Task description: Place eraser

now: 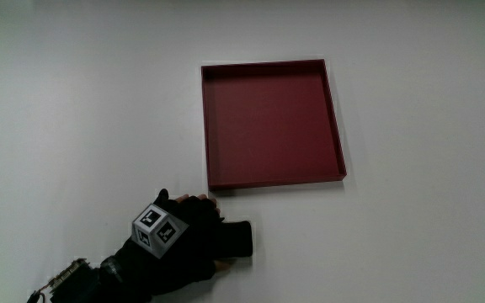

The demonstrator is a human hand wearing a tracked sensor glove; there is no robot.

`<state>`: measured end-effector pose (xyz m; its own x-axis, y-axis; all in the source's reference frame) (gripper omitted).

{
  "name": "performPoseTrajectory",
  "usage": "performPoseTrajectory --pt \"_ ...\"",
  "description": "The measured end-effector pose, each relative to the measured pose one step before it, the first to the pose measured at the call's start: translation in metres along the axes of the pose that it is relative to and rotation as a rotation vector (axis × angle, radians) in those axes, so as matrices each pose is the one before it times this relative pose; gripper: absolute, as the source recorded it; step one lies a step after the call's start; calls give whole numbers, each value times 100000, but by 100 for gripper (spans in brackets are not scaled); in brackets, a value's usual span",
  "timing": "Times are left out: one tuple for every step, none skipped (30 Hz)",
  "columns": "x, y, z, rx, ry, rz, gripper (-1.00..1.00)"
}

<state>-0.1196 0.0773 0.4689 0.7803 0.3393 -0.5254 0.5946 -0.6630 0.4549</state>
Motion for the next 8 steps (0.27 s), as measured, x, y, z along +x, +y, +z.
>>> performPoseTrajectory --pt "-21 -39 58 497 121 -321 -53" --pt "-113 -31 -78 -316 -2522 1073 -58" --pt "-219 -16 -179 29 501 -669 -63" --pt "-155 -158 56 236 802 -83 -68" --pt "-301 -210 43 1753 -1021 -1943 -74" --pt "-833 -218 -500 3545 -3325 -2773 -79" --pt "1019 -604 1845 1960 8520 -2727 -84" --pt "-660 -650 214 4470 3526 6150 -89"
